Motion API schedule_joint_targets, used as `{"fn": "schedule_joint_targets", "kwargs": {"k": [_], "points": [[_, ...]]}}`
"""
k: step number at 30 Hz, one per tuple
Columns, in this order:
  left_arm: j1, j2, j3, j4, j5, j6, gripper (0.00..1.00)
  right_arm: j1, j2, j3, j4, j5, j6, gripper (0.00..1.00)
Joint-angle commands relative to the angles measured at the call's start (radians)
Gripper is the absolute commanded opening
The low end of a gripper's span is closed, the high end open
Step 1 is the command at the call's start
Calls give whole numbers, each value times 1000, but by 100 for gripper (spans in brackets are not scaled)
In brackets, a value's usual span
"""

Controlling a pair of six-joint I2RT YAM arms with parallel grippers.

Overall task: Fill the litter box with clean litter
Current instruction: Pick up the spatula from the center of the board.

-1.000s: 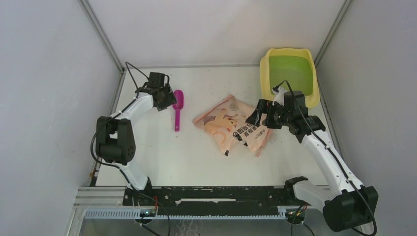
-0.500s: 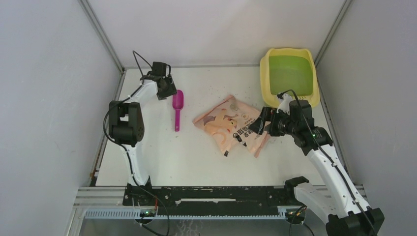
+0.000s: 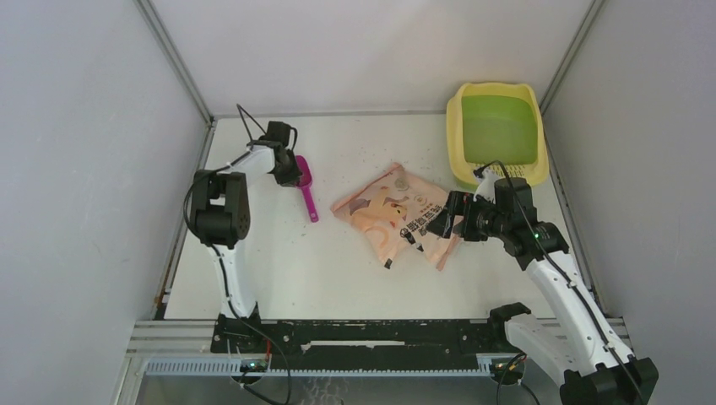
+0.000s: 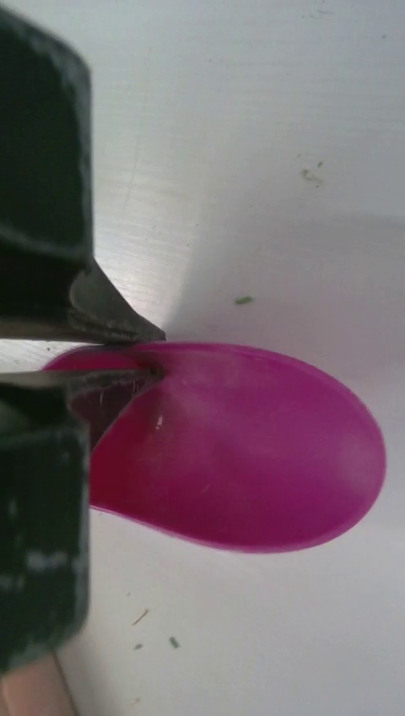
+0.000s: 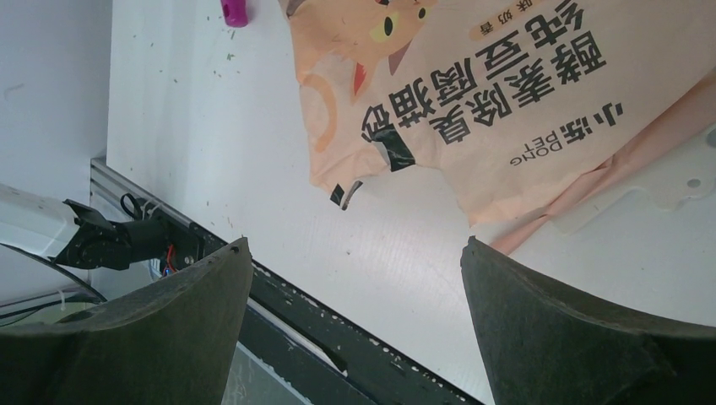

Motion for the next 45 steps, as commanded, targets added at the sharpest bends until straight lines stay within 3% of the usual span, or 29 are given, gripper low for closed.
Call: {"fn": "schedule_joint_targets", "kwargs": {"k": [1, 4, 11, 14, 18, 24, 28, 32, 41, 45], "points": [[-2, -72, -83, 15, 15, -39, 10, 6, -19, 0, 36, -15, 20, 99], [-1, -155, -160, 82, 91, -94, 0, 7, -30, 0, 33, -11, 25, 99], [-33, -501, -445, 314, 234, -318, 0, 25, -74, 0, 76, 15, 18, 97], [-71, -657, -551, 356, 245, -454, 0, 51, -89, -8, 133, 10, 16, 89], [-162, -823, -610, 325, 219, -644, 0, 45, -97, -68, 301, -105, 111, 99], [-332, -1029, -645, 264, 93, -892, 0, -13, -159, -240, 647, -222, 341, 99], [-389, -1034, -544, 4, 51, -1005, 0, -5, -186, -288, 739, -265, 409, 99], [-441, -972, -452, -191, 72, -1082, 0, 66, -295, -347, 791, -161, 477, 99], [-580, -904, -548, -34, 134, -1294, 0, 294, -281, -348, 792, -35, 544, 85], [-614, -889, -561, 13, 150, -1351, 0, 355, -267, -317, 702, 37, 521, 81]]}}
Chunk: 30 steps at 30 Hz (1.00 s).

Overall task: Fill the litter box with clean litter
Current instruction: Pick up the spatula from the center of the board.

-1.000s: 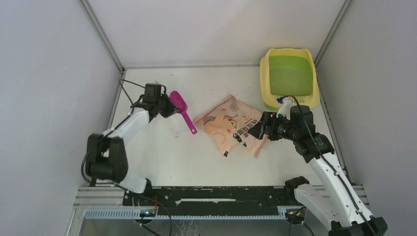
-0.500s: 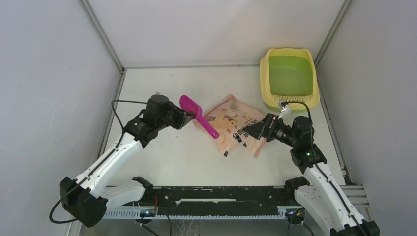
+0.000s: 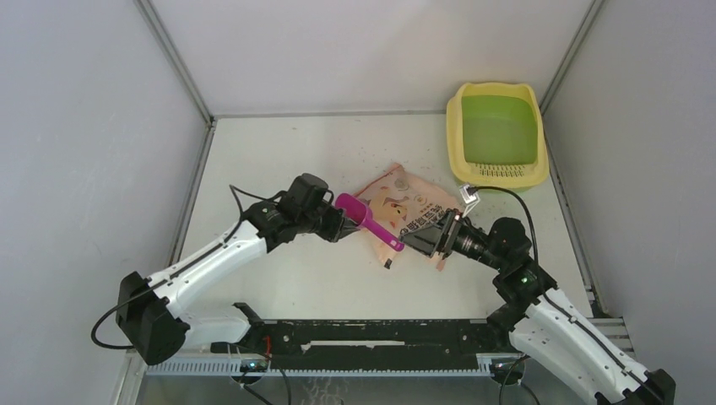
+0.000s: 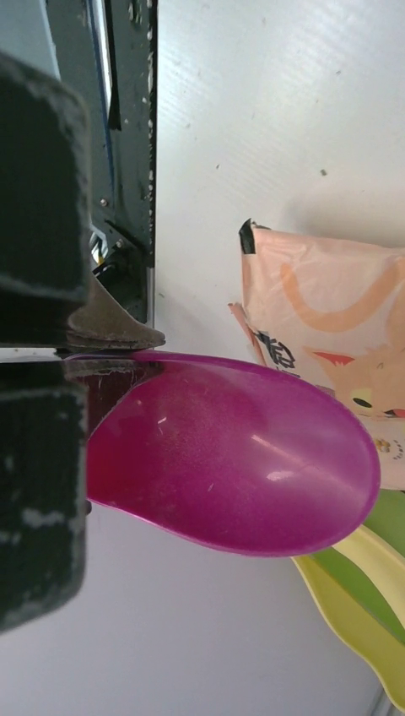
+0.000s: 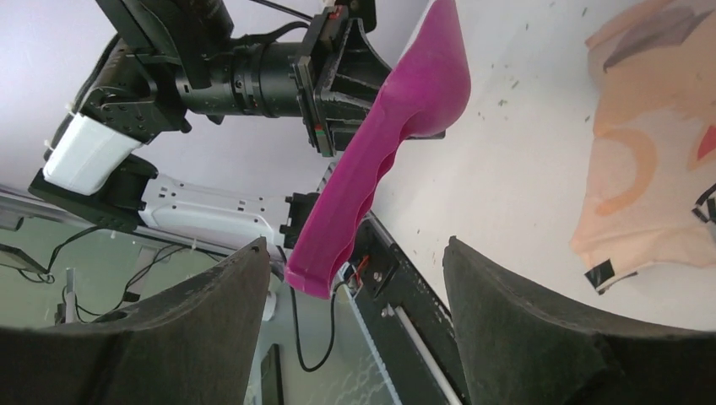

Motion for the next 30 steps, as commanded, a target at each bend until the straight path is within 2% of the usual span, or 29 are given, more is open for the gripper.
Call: {"fn": "schedule_joint_targets", "kwargs": {"k": [1, 6, 14, 30], "points": [[-31, 10, -17, 85, 27, -108, 0, 58, 9, 50, -49, 113, -10, 80], [-50, 33, -1, 82, 20, -136, 0, 140, 63, 139, -175, 209, -55, 72], [-69, 86, 19, 79, 26, -140, 0, 248, 127, 204, -227, 317, -80, 65], [-96, 117, 42, 80, -3, -148, 0, 259, 212, 233, -224, 354, -83, 47]]}}
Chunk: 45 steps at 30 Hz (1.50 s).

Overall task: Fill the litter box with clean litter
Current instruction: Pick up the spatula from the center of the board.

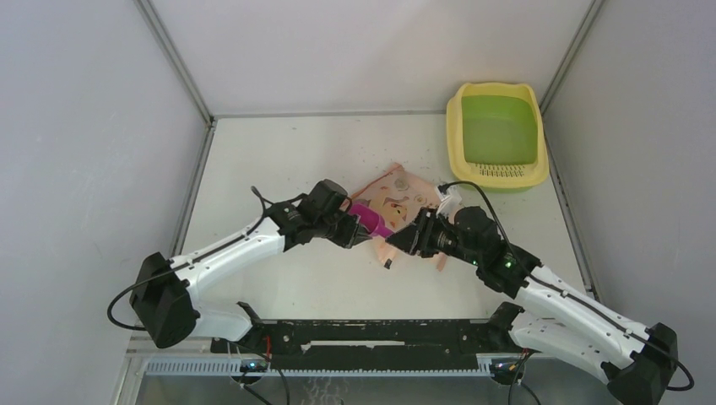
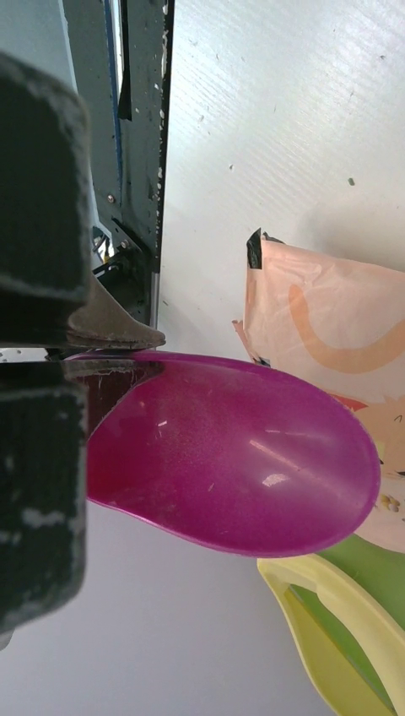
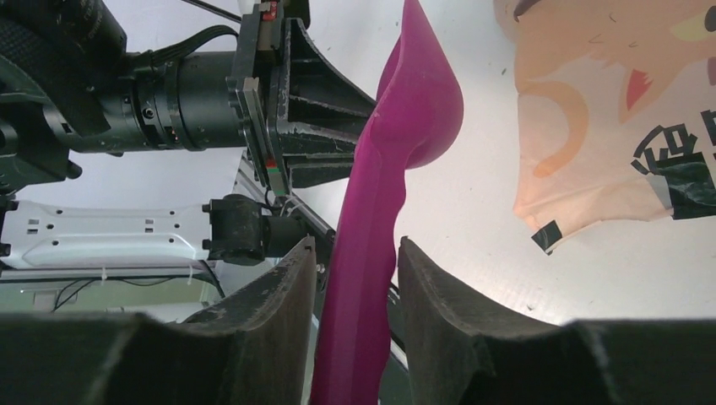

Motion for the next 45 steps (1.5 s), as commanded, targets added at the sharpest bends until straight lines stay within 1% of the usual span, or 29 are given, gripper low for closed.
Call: {"fn": "schedule_joint_targets", "kwargs": {"k": [1, 2, 7, 8, 9, 11, 13, 15, 17, 19, 20, 21, 22, 25, 26, 29, 31, 32, 33, 35, 38, 40, 43, 44, 45], "points": [[-15, 3, 43, 35, -8, -24, 0, 9, 19, 64, 31, 10, -15, 46], [-14, 5, 43, 37, -10, -24, 0, 10, 23, 66, 32, 9, -14, 44], [-15, 6, 47, 51, -22, -8, 0, 10, 19, 66, 10, 38, -5, 25], [-11, 4, 46, 64, -25, 2, 2, 8, 18, 69, -2, 43, -7, 22], [-6, 3, 46, 75, -22, 19, 6, 6, 18, 75, -18, 46, -9, 20], [7, -3, 41, 101, -20, 61, 19, -7, 14, 89, -46, 42, -23, 17], [19, -17, 36, 115, -24, 109, 30, -35, 1, 103, -71, 19, -37, 13], [30, -42, 23, 149, -24, 162, 44, -85, -15, 111, -85, -31, -47, 11], [36, -65, 8, 172, -14, 197, 55, -142, -28, 121, -107, -99, -64, 10], [40, -92, -15, 229, -3, 240, 56, -203, -39, 137, -135, -156, -85, 8], [42, -108, -25, 238, -1, 254, 59, -236, -44, 143, -147, -191, -94, 7], [42, -125, -44, 285, 2, 272, 60, -266, -48, 148, -160, -227, -101, 6], [45, -143, -60, 305, 5, 290, 60, -300, -49, 159, -180, -263, -109, 5], [75, -205, -89, 313, -2, 382, 59, -387, -57, 189, -240, -369, -140, 5], [97, -233, -106, 311, -25, 408, 59, -416, -61, 204, -260, -402, -149, 4], [167, -313, -165, 397, -39, 465, 60, -445, -68, 225, -313, -492, -160, 2], [213, -330, -149, 406, -45, 526, 60, -446, -80, 227, -342, -526, -156, 0], [228, -328, -119, 380, -69, 567, 61, -445, -86, 227, -358, -539, -151, 0], [246, -320, -85, 348, -94, 619, 61, -445, -93, 227, -378, -543, -149, 0], [274, -288, 2, 255, -164, 719, 62, -449, -109, 231, -474, -527, -156, 0], [313, -209, 101, 209, -233, 845, 65, -449, -152, 225, -604, -497, -164, 0], [346, -134, 158, 187, -229, 902, 65, -450, -198, 212, -669, -473, -159, 0], [392, 4, 229, 156, -277, 962, 65, -449, -258, 196, -751, -416, -148, 0], [410, 32, 242, 155, -270, 968, 64, -450, -273, 187, -770, -403, -143, 0], [426, 96, 261, 158, -260, 975, 64, -451, -288, 176, -786, -390, -136, 0]]}}
